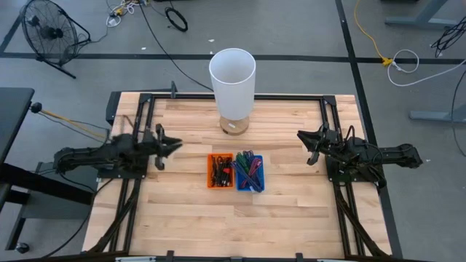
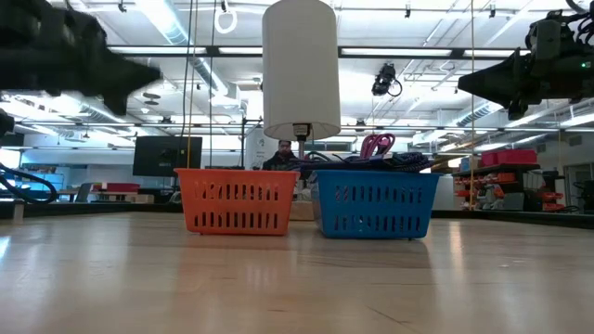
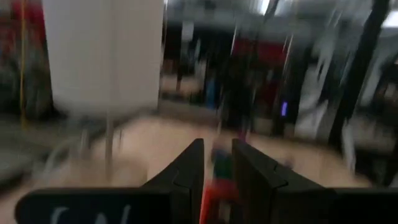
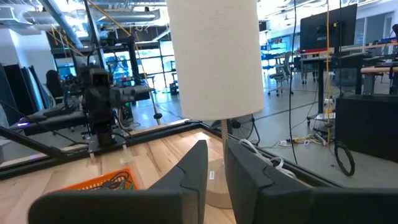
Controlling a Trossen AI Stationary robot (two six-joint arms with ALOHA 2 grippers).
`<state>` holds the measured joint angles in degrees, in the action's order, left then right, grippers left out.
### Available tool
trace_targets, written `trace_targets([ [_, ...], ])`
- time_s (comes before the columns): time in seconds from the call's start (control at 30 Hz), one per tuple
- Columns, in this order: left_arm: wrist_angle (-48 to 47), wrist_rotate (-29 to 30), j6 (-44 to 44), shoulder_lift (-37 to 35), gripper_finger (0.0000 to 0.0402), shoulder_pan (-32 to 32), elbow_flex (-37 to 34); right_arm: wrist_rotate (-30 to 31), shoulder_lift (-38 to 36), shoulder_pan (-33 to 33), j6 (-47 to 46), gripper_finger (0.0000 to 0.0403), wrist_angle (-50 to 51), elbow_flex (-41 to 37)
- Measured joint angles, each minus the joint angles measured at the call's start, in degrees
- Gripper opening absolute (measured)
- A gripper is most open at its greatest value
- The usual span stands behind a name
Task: Pick & Place USB Port
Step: Return to Home Position
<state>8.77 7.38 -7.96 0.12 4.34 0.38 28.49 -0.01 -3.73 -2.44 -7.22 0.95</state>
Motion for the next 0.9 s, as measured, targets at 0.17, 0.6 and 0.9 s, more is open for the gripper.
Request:
trace_targets([
  [0.17, -6.48, -1.75, 2.36, -0.05, 0.0085, 0.02, 0.07, 0.02, 0.00, 0.00, 0.00, 0.0058, -0.04, -0.02],
  [0.6, -5.74, -2.05, -5.24, 0.99, 0.0085, 0.02, 0.04, 0.00, 0.00, 0.00, 0.00, 0.0058, -0.02, -0.02],
  [0.9, -5.30, -2.05, -6.43, 0.98, 0.0085, 0.02, 0.04, 0.00, 0.00, 0.00, 0.00, 0.0058, 0.00, 0.00],
])
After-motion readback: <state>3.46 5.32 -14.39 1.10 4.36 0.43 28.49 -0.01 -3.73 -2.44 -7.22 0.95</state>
